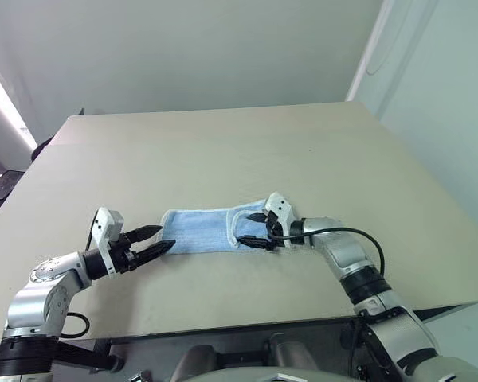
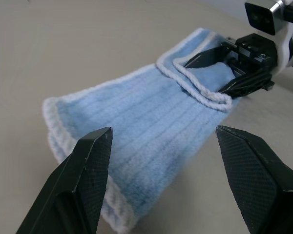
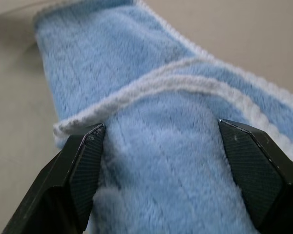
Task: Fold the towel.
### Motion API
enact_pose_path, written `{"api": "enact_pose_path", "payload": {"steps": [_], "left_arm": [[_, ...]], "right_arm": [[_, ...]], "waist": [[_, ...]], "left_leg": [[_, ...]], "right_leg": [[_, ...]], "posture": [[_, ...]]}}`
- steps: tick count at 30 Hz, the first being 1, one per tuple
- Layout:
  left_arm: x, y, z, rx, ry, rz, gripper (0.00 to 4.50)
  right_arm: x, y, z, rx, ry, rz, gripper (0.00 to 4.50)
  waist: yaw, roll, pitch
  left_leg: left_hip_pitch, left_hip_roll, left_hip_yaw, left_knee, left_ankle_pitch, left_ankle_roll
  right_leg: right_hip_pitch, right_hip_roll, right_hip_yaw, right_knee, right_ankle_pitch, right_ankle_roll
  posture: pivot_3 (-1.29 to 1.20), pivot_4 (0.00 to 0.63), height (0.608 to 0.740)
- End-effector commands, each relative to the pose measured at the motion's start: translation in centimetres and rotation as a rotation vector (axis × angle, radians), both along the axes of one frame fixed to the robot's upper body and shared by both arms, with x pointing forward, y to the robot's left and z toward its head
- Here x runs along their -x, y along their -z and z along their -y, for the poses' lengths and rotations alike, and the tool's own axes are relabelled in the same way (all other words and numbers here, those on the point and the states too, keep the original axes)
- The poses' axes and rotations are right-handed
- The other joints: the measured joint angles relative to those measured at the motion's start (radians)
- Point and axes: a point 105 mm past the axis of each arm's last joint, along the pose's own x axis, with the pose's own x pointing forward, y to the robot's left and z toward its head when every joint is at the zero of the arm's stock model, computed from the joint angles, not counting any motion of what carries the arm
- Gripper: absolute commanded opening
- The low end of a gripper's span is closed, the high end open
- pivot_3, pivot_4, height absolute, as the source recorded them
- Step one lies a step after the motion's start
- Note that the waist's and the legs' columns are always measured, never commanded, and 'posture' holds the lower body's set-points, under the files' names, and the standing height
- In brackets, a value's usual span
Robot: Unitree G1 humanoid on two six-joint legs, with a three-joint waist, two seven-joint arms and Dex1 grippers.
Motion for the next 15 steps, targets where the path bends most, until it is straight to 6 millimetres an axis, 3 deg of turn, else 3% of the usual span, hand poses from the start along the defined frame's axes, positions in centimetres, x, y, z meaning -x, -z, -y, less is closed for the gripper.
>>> {"api": "enact_pose_path", "payload": {"steps": [1, 4, 6, 11, 15], "left_arm": [[-0.7, -0.4, -1.7, -0.039, -0.087, -0.030, 3.57], [-1.0, 0.1, -3.1, -0.054, -0.154, -0.077, 3.95], [-1.0, 0.5, -3.9, -0.029, -0.191, -0.136, 4.47], [-1.9, 1.1, -5.1, 0.087, -0.285, -0.294, 4.47], [-2.3, 1.9, -3.5, 0.123, -0.249, -0.390, 4.47]], "right_arm": [[-0.6, -3.6, 0.2, -0.130, -0.011, 0.017, 3.88], [-0.4, -5.5, 0.9, -0.233, -0.023, -0.023, 4.48], [-0.4, -6.1, 1.2, -0.249, -0.015, -0.024, 4.50], [-0.7, -7.6, 1.3, -0.294, 0.024, -0.028, 4.50], [-1.0, -8.2, 1.4, -0.320, 0.052, -0.097, 4.50]], "waist": [[0.001, 0.000, 0.000], [0.002, 0.000, 0.000], [0.003, 0.000, 0.000], [0.003, 0.000, 0.000], [0.001, 0.000, 0.000]], "left_leg": [[0.000, 0.000, 0.000, 0.000, 0.000, 0.000], [-0.001, 0.000, 0.000, 0.000, 0.000, 0.000], [-0.001, 0.000, 0.000, 0.000, 0.000, 0.000], [-0.001, 0.000, -0.001, 0.000, 0.000, 0.000], [-0.001, 0.000, -0.001, 0.000, 0.000, 0.000]], "right_leg": [[0.000, 0.000, 0.000, 0.000, 0.000, 0.001], [-0.001, 0.000, 0.000, -0.001, 0.001, 0.001], [-0.001, 0.000, 0.000, -0.001, 0.001, 0.001], [-0.001, 0.000, -0.001, 0.000, 0.001, 0.001], [-0.001, 0.000, -0.001, 0.000, 0.001, 0.001]], "posture": [[0.00, 0.000, 0.740], [0.00, 0.000, 0.740], [0.00, 0.000, 0.740], [0.00, 0.000, 0.740], [0.00, 0.000, 0.740]]}}
